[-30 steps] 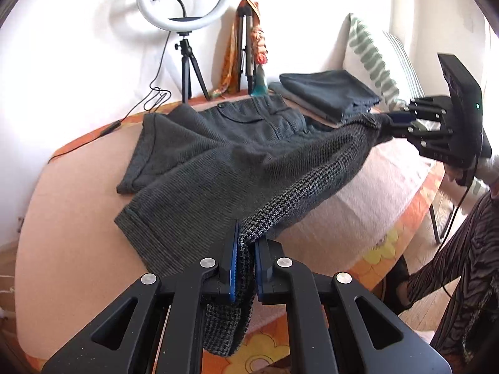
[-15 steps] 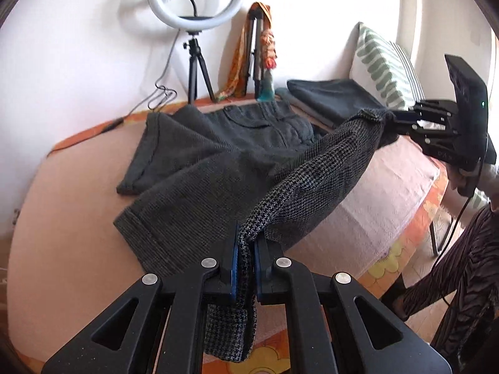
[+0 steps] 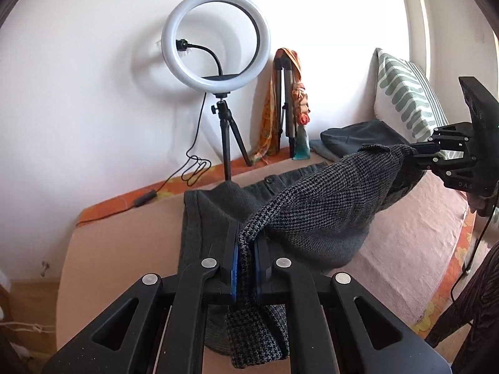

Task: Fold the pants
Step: 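Lift the hems and fold the shorts over toward the waistband with both grippers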

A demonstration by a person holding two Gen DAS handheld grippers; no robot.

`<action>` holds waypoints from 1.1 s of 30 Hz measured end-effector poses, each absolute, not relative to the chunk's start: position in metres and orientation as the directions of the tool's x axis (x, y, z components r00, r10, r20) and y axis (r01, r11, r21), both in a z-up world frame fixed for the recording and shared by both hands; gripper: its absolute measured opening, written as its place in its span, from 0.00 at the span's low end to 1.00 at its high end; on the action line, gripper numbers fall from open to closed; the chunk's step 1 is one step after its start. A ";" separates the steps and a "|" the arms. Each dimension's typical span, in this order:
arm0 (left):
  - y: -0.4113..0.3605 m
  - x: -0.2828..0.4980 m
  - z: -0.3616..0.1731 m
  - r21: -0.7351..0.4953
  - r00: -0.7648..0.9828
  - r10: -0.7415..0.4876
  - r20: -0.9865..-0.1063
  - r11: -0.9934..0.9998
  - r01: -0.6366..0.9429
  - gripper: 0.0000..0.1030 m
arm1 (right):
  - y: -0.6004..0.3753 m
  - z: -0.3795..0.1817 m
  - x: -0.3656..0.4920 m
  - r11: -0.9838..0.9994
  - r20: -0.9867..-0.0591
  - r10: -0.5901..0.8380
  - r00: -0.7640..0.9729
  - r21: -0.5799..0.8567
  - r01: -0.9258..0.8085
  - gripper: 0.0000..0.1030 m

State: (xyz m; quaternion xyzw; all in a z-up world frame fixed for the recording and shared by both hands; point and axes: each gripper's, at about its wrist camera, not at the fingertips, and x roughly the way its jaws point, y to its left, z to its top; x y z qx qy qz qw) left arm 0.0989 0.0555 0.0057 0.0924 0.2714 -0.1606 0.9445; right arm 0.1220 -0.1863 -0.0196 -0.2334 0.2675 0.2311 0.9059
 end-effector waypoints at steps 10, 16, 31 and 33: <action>0.048 0.200 0.012 0.110 0.792 -0.231 -0.565 0.930 0.350 0.06 | -0.172 -0.010 0.211 0.774 -0.635 0.223 0.740 -0.346 -0.530 0.15; 0.041 0.247 -0.013 0.122 0.746 -0.221 -0.629 0.919 0.375 0.06 | -0.175 -0.033 0.271 0.791 -0.693 0.194 0.694 -0.308 -0.528 0.14; 0.028 0.320 -0.082 0.133 0.644 -0.188 -0.742 0.899 0.416 0.08 | -0.176 -0.121 0.360 0.804 -0.808 0.116 0.578 -0.265 -0.532 0.14; 0.028 0.330 -0.091 0.126 0.631 -0.184 -0.753 0.902 0.413 0.10 | -0.175 -0.133 0.369 0.800 -0.819 0.102 0.564 -0.270 -0.536 0.14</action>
